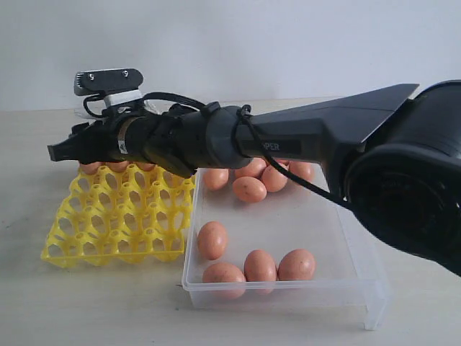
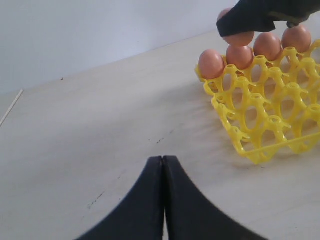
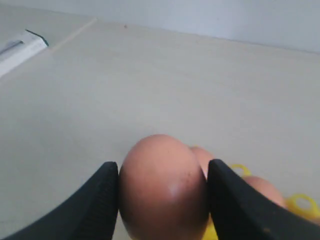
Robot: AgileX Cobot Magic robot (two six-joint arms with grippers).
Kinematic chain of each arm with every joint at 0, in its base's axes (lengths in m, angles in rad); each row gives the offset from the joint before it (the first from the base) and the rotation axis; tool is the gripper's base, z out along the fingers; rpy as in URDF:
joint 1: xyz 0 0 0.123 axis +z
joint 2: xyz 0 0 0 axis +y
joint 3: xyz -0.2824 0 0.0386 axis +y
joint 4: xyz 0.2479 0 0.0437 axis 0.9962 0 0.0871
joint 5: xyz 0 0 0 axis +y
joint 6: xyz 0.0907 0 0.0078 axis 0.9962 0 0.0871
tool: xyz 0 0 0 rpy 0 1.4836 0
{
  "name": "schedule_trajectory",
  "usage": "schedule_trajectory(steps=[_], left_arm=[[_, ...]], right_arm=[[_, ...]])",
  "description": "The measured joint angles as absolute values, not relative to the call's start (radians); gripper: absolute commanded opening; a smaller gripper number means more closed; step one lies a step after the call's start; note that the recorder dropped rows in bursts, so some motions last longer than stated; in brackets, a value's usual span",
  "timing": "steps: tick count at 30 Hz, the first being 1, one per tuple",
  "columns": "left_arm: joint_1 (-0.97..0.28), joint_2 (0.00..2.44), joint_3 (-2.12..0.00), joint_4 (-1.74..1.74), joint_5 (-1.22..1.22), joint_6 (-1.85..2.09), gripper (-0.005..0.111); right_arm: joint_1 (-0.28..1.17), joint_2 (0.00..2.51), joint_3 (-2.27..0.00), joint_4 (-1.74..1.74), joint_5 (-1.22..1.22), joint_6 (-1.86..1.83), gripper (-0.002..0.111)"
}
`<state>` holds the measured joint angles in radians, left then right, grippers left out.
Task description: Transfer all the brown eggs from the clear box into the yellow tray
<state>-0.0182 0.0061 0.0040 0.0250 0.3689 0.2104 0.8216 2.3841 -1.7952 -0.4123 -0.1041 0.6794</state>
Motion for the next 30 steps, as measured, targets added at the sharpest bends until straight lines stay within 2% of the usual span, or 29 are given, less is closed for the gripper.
schedule_trajectory(steps=[7,15,18,21,27,30], left_arm=[[-0.018,0.006,0.004,0.025,0.369,0.210,0.000],[-0.018,0.006,0.004,0.025,0.369,0.210,0.000],[-0.018,0.006,0.004,0.025,0.369,0.210,0.000],[-0.018,0.006,0.004,0.025,0.369,0.210,0.000],[-0.018,0.006,0.004,0.025,0.369,0.210,0.000],[-0.018,0.006,0.004,0.025,0.369,0.210,0.000]], right_arm=[[0.782,2.386,-1.799,-0.892,-0.520,1.171,0.000],[0.740,2.391,-1.788,-0.956,-0.567,1.198,0.000],[0.743,2.391,-1.756,-0.887,-0.553,1.038,0.000],[0.755,2.387,-1.727,-0.767,-0.412,0.789,0.000],[0.788,2.364,-1.720,-0.195,-0.137,0.075,0.000],[0.810,2.364,-1.720,-0.044,-0.060,-0.150,0.000]])
